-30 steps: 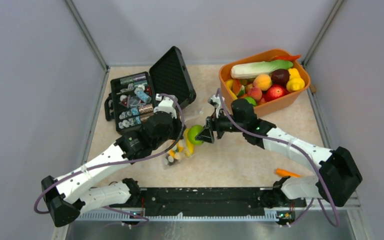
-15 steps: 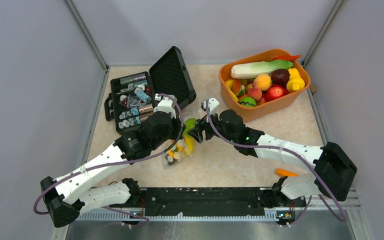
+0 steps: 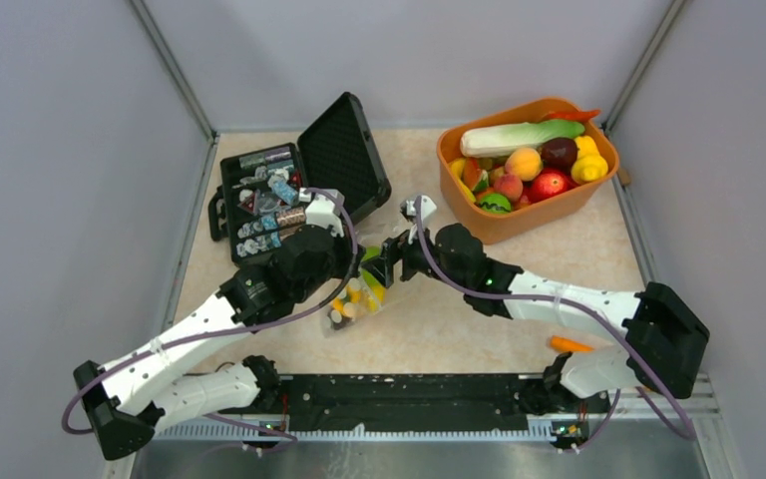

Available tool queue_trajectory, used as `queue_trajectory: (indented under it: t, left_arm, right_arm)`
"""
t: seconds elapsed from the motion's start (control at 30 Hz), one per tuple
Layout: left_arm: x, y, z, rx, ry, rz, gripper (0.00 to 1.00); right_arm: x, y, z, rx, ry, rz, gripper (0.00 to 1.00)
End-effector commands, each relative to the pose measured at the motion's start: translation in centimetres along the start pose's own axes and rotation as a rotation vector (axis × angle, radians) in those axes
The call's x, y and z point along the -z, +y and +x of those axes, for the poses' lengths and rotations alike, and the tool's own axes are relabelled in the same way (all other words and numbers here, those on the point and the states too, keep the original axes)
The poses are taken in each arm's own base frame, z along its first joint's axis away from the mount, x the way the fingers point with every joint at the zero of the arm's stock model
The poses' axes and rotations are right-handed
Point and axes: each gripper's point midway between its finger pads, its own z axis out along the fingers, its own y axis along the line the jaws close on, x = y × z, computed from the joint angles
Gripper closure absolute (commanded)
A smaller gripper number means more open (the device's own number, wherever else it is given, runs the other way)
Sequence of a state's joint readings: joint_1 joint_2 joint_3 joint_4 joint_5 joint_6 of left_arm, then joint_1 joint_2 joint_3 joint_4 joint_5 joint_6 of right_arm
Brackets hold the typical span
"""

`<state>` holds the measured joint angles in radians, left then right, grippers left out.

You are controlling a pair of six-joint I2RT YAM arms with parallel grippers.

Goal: Place the food in the zip-top bag and seal the zipper
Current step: Place the fake fruit in the zipper food storage bag, then pick up the fake fruit from the bin.

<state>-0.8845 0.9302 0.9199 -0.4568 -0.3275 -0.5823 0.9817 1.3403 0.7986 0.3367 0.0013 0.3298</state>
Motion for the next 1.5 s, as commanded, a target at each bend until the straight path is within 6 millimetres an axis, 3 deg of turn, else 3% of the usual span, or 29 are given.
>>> queue_trajectory:
  t: [0.0,0.13,0.33,0.47,0.57,0.7,0.8,0.87,0.93,1.13,1.3,1.47]
  left_arm:
    - [0.5,-0.4,-1.4,0.034,-0.060,0.018,1.00]
    - [0.5,-0.4,-1.4,0.032,-0.059,0.019,1.00]
    - [0.6,-0.1,-1.4,0.038,-0.070,0.009,1.00]
    - [0.7,0.1,-1.5,0.038,-0.077,0.005,1.00]
    - [0.6,0.1,-1.3,0.038,-0.072,0.002,1.00]
    - [0.4,0.1,-1.0,0.040,-0.063,0.002,1.00]
    - [0.4,0.1,-0.9,0.041,-0.060,0.006,1.00]
    - [0.4,0.1,-0.8,0.030,-0.054,0.003,1.00]
    - [0.4,0.4,-0.6,0.026,-0.045,-0.007,1.00]
    - [0.3,0.0,-0.5,0.042,-0.049,0.015,1.00]
    - [0.3,-0.3,-0.6,0.038,-0.041,0.023,1.00]
    - [0.4,-0.2,-0.5,0.035,-0.041,0.023,1.00]
  right_arm:
    - [0.8,1.9,-3.0,-0.056,-0.085,-0.085,0.20]
    - [1.2,1.3,-2.6,-0.065,-0.062,-0.055,0.21]
    - [2.9,1.7,-3.4,-0.053,-0.067,-0.065,0.49]
    - [4.6,1.0,-3.7,-0.037,-0.089,-0.025,0.59]
    - [5.9,-0.6,-4.6,-0.047,-0.145,0.062,0.60]
    - [7.3,-4.4,-6.0,-0.152,-0.254,0.269,0.56]
    - [8.4,-7.6,-6.0,-0.216,-0.276,0.414,0.53]
    - [9.3,-8.9,-6.9,-0.221,-0.255,0.431,0.51]
    - [10.5,-10.1,-8.9,-0.197,-0.247,0.441,0.48]
    - [16.0,-14.7,-14.4,0.007,-0.275,0.693,0.41]
    - [19.7,-19.5,-14.6,0.040,-0.197,0.944,0.33]
    - [22.0,-22.8,-13.8,-0.019,-0.185,1.012,0.33]
